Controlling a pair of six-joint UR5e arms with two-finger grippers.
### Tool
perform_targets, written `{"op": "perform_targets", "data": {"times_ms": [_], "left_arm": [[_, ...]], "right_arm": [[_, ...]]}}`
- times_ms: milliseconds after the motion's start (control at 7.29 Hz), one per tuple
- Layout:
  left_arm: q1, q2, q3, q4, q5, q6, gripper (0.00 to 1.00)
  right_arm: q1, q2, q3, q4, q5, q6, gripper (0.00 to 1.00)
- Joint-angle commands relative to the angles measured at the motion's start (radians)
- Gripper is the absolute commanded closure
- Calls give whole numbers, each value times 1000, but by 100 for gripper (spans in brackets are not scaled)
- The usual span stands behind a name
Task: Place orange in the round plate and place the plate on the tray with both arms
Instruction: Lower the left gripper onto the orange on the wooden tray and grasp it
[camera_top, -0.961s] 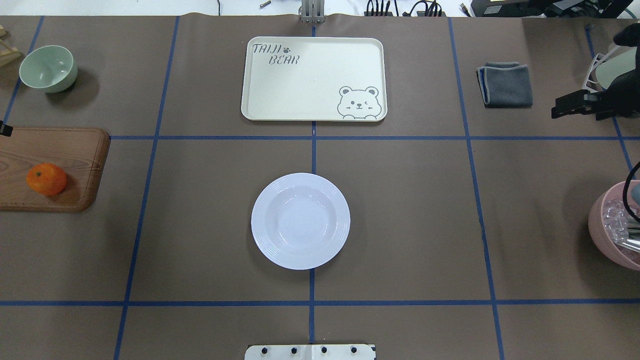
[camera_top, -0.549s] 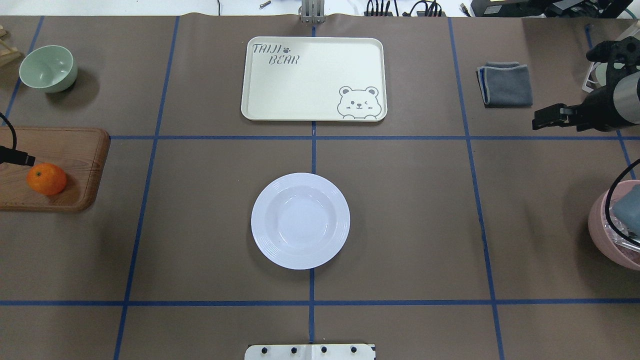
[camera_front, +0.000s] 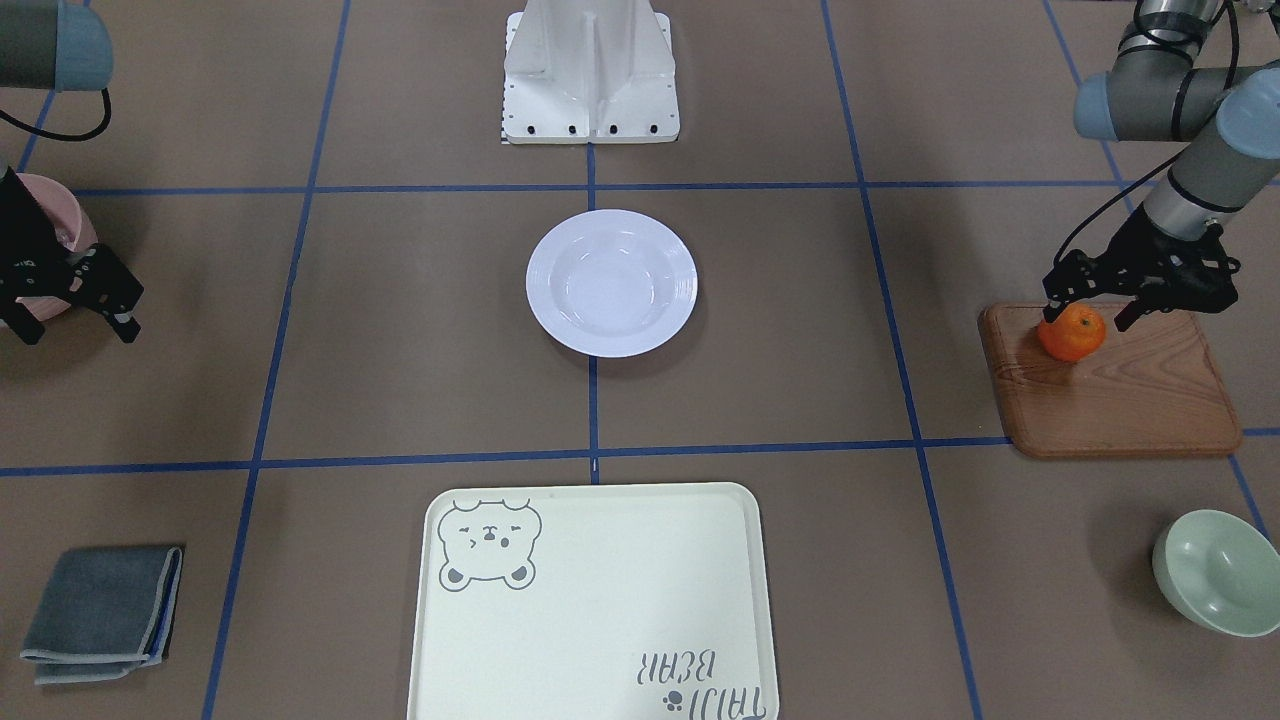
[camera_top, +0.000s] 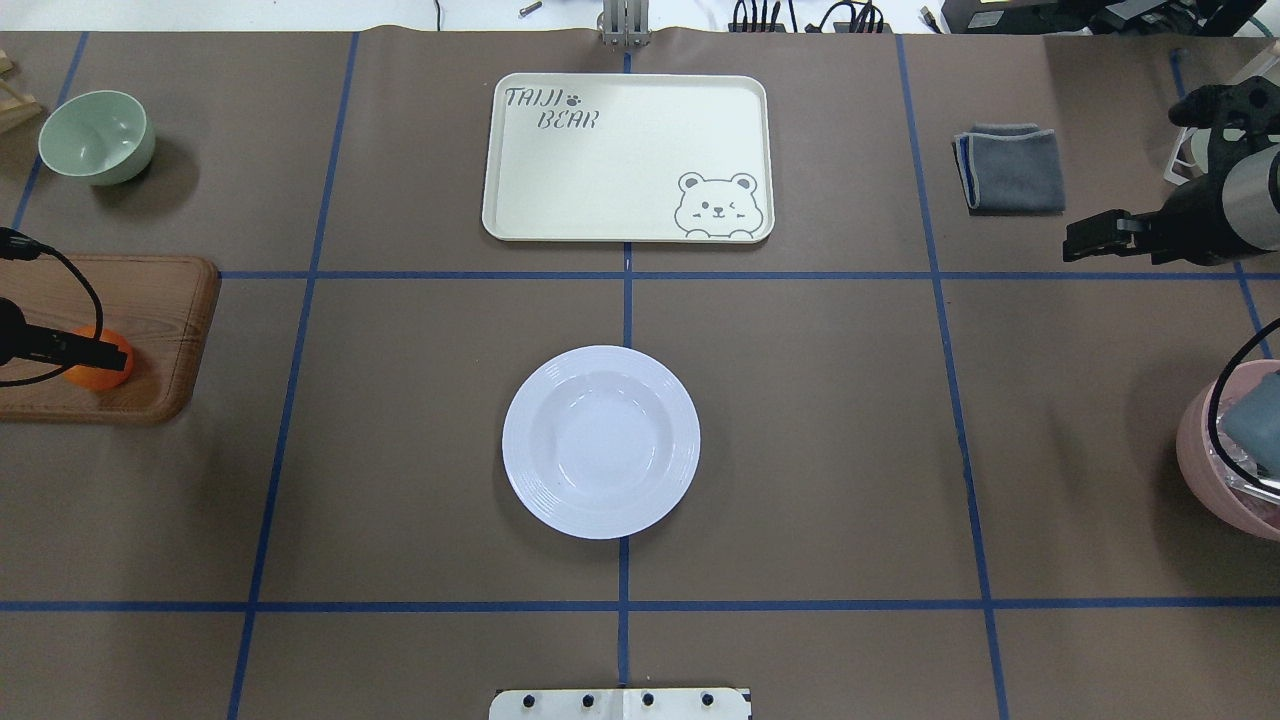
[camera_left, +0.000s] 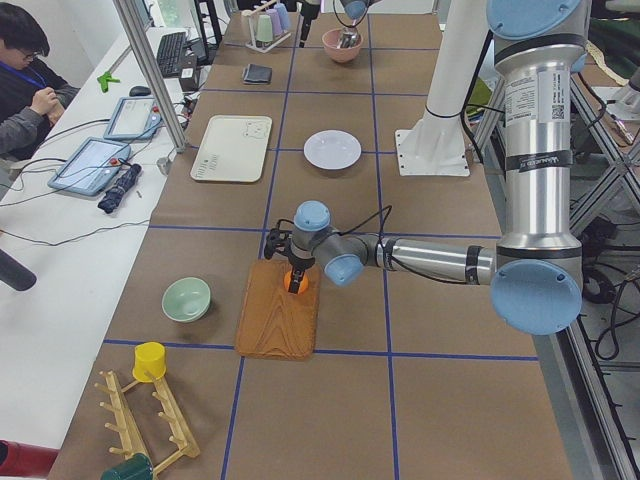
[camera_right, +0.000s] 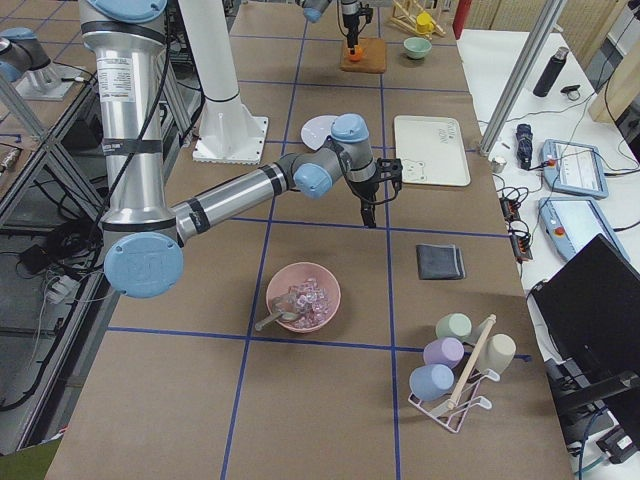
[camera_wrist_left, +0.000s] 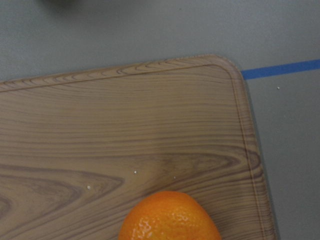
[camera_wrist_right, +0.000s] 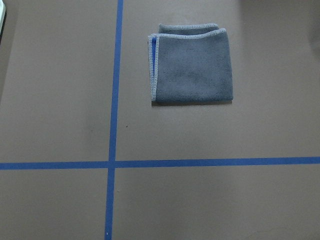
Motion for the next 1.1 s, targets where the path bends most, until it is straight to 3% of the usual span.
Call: {"op": "perform_targets", "data": {"times_ms": [0, 137, 275, 549, 686, 961], "left_arm": [[11, -6, 28, -2, 2, 5, 2], [14, -11, 35, -2, 15, 5, 2], [19, -14, 38, -3, 21, 4, 10], [19, -31, 38, -3, 21, 10, 79], [16, -34, 26, -3, 19, 11, 100], [-6, -58, -25, 15, -60, 10, 100]], "right_arm": [[-6, -1, -2, 0, -8, 0, 0], [-6, -1, -2, 0, -8, 0, 0], [-9, -1, -2, 0, -8, 0, 0], [-9, -1, -2, 0, -8, 0, 0], [-9, -1, -2, 0, -8, 0, 0], [-9, 1, -2, 2, -7, 0, 0]]}}
